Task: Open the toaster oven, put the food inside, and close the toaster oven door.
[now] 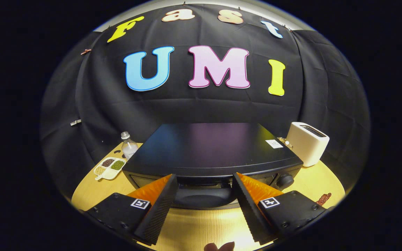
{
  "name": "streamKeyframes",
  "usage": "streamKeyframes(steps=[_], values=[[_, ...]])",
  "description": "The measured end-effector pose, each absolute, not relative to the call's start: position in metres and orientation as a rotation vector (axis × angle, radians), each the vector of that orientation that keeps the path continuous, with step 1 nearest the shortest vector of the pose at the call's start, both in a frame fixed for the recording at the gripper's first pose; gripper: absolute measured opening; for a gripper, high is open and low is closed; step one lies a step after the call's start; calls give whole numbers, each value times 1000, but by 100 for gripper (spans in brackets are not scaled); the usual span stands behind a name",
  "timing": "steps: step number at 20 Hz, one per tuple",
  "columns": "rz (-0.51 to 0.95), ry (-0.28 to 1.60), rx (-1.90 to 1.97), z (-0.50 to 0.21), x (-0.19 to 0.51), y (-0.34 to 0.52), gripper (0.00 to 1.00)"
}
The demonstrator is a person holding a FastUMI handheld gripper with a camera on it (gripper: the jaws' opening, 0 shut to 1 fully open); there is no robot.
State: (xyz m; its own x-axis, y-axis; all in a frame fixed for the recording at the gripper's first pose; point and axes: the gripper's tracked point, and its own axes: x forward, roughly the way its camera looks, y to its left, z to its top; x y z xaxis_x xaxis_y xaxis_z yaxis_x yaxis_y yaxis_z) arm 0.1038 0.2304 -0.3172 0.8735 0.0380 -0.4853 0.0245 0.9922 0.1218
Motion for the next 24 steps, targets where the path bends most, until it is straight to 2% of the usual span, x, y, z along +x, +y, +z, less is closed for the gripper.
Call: streamKeyframes(steps=[7,14,24], values=[[7,526,123,-320,87,232,100],[-9,520,149,-326,40,233,99],[-9,636,169,-365,-19,239,99]])
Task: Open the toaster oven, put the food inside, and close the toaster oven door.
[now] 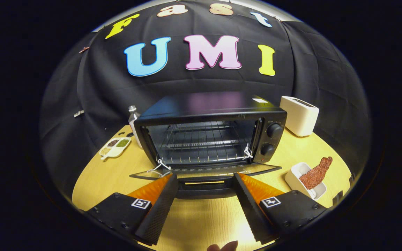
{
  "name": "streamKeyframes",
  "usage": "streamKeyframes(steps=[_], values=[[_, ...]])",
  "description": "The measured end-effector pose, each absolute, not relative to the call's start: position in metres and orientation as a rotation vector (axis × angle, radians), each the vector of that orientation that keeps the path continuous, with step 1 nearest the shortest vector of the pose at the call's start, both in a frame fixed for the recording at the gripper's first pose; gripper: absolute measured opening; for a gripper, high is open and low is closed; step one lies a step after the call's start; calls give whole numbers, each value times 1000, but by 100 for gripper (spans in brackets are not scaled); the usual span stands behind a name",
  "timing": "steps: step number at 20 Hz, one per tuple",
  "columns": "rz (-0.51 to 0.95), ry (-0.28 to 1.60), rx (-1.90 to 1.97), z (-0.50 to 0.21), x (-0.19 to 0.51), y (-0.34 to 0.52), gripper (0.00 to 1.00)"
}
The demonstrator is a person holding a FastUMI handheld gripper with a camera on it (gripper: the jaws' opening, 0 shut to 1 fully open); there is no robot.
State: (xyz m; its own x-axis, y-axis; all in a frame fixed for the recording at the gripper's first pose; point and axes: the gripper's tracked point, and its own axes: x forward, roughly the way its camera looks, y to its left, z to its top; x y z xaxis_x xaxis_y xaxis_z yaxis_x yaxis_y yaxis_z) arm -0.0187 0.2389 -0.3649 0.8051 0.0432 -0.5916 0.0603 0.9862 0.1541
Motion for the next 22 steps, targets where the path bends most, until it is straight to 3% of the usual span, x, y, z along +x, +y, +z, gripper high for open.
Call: streamKeyframes(steps=[9,22], values=[[29,808,90,-423,-53,237,100],[82,683,105,-337,-59,151,99]])
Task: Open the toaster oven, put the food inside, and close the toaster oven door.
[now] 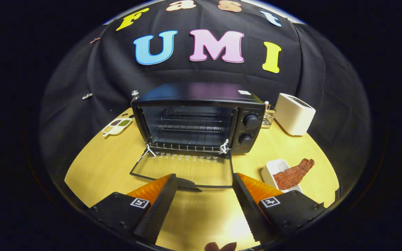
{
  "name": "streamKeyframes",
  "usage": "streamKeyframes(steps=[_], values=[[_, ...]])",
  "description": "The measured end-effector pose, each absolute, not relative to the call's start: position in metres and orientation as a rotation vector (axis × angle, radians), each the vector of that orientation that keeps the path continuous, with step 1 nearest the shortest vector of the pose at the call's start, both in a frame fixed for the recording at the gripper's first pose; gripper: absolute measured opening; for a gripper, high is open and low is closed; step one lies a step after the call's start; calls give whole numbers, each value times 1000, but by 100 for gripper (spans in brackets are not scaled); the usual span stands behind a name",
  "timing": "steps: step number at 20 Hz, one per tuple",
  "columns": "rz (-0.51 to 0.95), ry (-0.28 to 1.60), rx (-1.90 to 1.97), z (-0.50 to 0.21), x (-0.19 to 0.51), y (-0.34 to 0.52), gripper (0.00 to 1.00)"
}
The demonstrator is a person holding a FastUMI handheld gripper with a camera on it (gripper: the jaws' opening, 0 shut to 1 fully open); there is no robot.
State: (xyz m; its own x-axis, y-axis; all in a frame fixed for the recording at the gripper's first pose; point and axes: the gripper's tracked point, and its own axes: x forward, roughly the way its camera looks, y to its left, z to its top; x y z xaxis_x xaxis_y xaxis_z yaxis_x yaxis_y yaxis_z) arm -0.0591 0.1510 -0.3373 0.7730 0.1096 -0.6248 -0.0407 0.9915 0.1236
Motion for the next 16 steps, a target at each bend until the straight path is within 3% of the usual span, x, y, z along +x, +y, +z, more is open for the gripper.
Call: streamKeyframes(steps=[9,16], values=[[109,603,71,-287,-64,53,99],[216,765,70,-320,-69,-27,98]])
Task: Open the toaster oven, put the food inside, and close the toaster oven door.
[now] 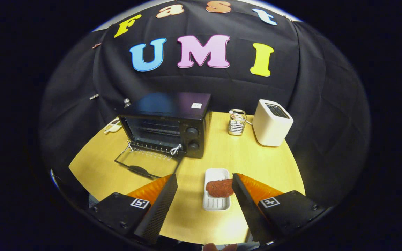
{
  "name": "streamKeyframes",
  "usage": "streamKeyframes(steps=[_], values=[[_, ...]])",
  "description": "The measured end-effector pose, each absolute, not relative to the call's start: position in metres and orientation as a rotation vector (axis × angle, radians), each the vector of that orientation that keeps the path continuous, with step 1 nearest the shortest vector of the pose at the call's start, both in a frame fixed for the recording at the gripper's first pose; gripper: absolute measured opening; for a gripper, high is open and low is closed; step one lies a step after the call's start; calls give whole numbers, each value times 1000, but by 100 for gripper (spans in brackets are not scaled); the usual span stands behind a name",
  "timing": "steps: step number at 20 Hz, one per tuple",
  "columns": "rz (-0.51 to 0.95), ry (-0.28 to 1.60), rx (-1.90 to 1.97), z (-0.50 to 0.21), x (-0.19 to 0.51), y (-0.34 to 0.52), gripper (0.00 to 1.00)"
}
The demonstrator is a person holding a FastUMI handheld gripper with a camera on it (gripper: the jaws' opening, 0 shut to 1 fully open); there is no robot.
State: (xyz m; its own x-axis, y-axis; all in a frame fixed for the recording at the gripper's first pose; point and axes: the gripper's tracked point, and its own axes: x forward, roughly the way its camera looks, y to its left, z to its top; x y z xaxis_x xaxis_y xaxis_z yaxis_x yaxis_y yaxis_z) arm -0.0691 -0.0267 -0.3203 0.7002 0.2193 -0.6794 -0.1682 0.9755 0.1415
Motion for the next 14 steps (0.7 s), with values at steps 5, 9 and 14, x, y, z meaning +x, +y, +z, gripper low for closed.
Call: streamKeyframes(steps=[5,9,14], values=[[278,932,166,-374,-50,-68,99],[353,1048,208,-416,-39,-74,77],[396,1109,272,-445,-31,-77,76]])
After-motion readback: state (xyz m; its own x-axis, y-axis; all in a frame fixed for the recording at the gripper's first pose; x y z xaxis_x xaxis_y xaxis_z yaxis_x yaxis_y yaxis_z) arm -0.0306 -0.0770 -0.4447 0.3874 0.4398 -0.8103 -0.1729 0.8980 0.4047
